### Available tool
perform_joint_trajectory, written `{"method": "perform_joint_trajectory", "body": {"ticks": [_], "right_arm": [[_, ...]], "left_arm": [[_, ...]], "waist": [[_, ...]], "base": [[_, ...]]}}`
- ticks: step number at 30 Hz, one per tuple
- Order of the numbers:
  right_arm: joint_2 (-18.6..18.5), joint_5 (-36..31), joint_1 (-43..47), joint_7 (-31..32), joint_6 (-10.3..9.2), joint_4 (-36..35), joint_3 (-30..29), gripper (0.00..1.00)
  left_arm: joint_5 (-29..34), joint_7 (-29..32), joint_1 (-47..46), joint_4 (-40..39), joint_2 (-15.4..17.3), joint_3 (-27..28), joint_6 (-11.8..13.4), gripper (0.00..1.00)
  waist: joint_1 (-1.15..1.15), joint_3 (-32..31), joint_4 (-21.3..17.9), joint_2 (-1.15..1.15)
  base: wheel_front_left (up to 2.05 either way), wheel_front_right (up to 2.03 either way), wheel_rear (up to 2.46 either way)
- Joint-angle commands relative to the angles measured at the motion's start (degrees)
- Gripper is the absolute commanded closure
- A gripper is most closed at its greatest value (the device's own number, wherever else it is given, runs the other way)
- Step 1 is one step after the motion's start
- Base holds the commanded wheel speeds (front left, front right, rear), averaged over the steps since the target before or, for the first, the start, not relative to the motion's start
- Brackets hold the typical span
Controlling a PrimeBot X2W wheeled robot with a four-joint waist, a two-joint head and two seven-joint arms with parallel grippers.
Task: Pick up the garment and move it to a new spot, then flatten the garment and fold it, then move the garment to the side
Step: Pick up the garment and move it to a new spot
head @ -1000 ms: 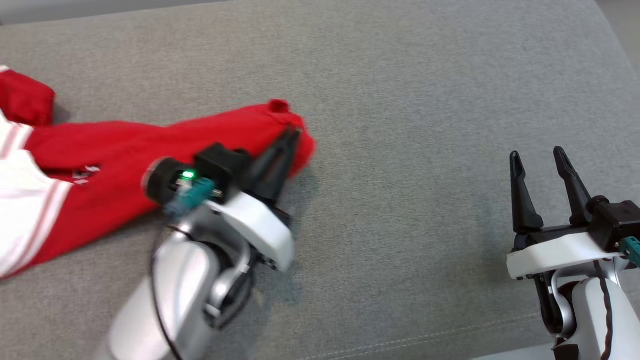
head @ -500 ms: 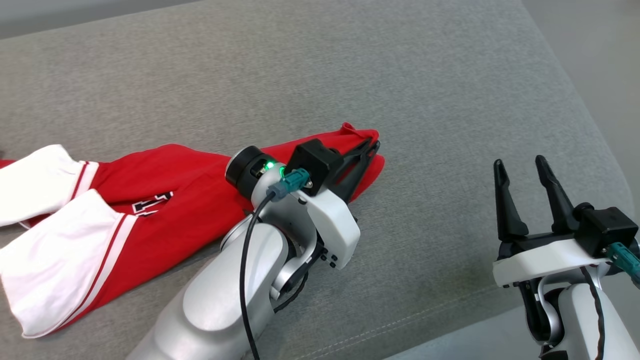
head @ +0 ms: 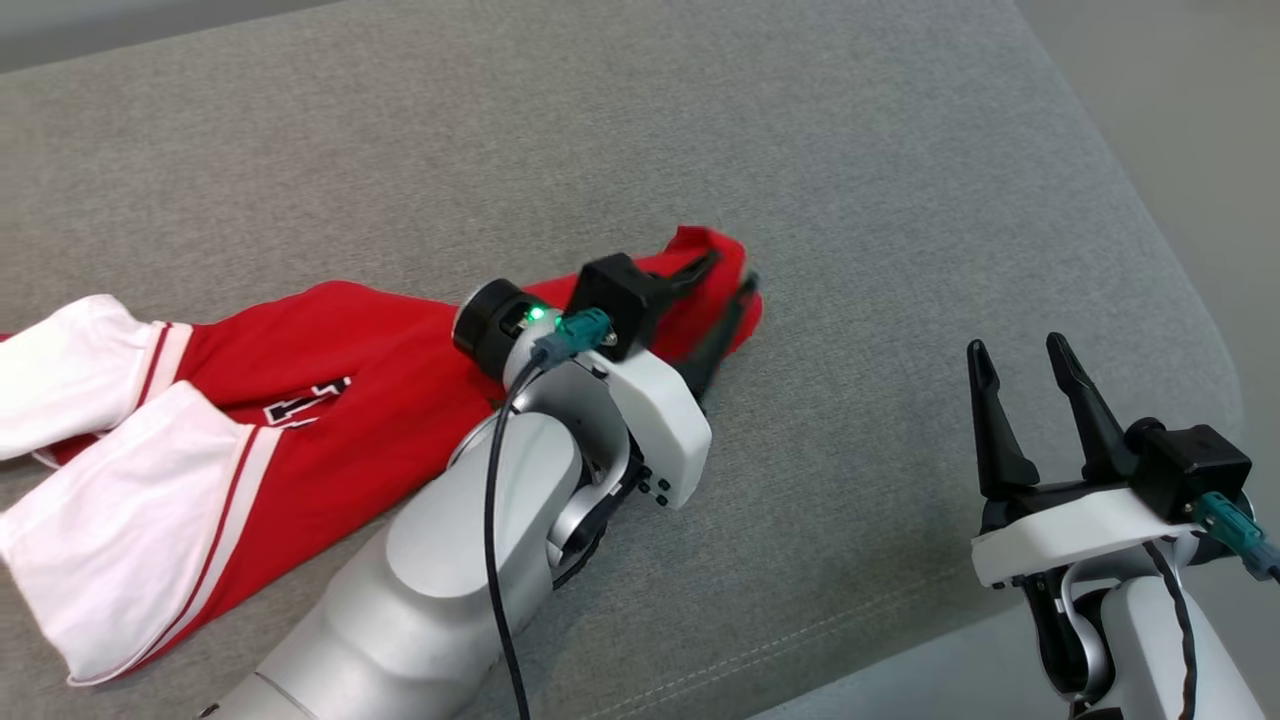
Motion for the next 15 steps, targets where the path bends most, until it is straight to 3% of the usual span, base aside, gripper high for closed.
{"method": "perform_joint_trajectory", "body": {"ticks": [1,8,15], "right_arm": [[-0.5,0.4,-0.6,-0.7,0.07,-1.1,0.7,0.00],[-0.5,-1.1,-0.4,-0.8,0.07,-0.5,-1.1,0.00],[-0.5,-3.4,0.2,-0.8,0.07,0.3,-3.0,0.00]], "left_arm": [[0.3,-0.5,-2.7,-1.2,0.1,1.0,0.5,0.00],[0.0,-2.6,-0.7,-2.0,1.4,0.5,3.7,0.00],[-1.0,-4.6,5.7,-8.4,10.1,5.9,9.6,0.00]], "waist": [[0.00,-0.4,0.7,0.00],[0.00,-2.8,5.7,0.00],[0.00,-5.5,11.7,0.00]], "base": [[0.00,0.00,0.00],[0.00,0.00,0.00],[0.00,0.00,0.00]]}}
